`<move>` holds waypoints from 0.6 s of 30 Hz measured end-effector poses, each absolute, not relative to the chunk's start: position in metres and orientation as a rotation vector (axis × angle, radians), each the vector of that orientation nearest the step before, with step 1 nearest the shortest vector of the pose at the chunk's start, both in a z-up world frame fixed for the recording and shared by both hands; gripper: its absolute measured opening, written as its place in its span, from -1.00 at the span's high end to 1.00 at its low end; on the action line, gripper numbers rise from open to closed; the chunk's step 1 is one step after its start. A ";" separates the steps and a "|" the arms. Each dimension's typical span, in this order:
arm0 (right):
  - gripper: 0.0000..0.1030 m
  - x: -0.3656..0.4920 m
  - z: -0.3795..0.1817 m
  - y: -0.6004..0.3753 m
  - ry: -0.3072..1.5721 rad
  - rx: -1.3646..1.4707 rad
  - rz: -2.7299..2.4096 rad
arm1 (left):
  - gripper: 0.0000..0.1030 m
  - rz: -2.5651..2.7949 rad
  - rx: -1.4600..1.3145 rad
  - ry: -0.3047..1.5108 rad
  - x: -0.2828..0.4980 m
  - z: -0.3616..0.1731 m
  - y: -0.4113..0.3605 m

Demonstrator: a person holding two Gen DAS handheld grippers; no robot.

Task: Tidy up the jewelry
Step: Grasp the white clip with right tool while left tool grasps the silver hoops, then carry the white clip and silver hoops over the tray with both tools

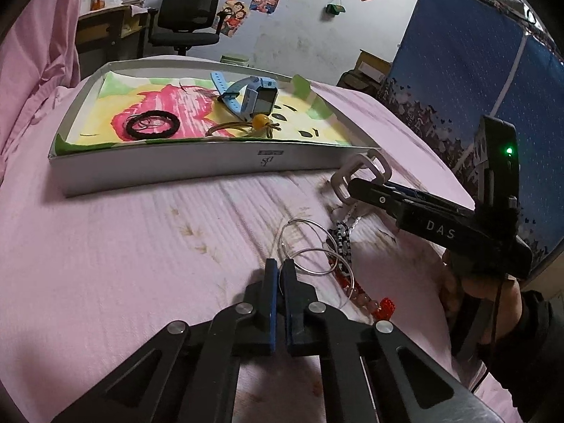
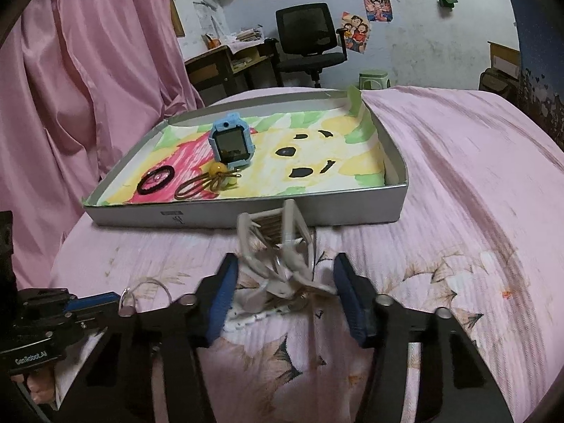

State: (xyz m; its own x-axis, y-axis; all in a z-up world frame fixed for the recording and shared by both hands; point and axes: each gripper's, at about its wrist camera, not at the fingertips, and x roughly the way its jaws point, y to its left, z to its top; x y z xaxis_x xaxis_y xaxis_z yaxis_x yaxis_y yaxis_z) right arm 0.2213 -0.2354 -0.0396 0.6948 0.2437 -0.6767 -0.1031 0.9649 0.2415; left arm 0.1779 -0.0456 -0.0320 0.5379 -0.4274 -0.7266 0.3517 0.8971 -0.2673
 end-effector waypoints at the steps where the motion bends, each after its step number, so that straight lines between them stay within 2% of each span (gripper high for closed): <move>1: 0.13 0.220 -0.040 -0.236 0.780 0.189 0.195 | 0.93 -0.461 -0.095 0.883 0.177 -0.031 -0.045; 4: 0.20 0.218 -0.039 -0.236 0.775 0.182 0.199 | 0.94 -0.445 -0.095 0.860 0.176 -0.029 -0.045; 18: 0.21 0.182 -0.013 -0.227 0.615 0.108 0.259 | 0.94 -0.364 -0.067 0.672 0.162 0.002 -0.038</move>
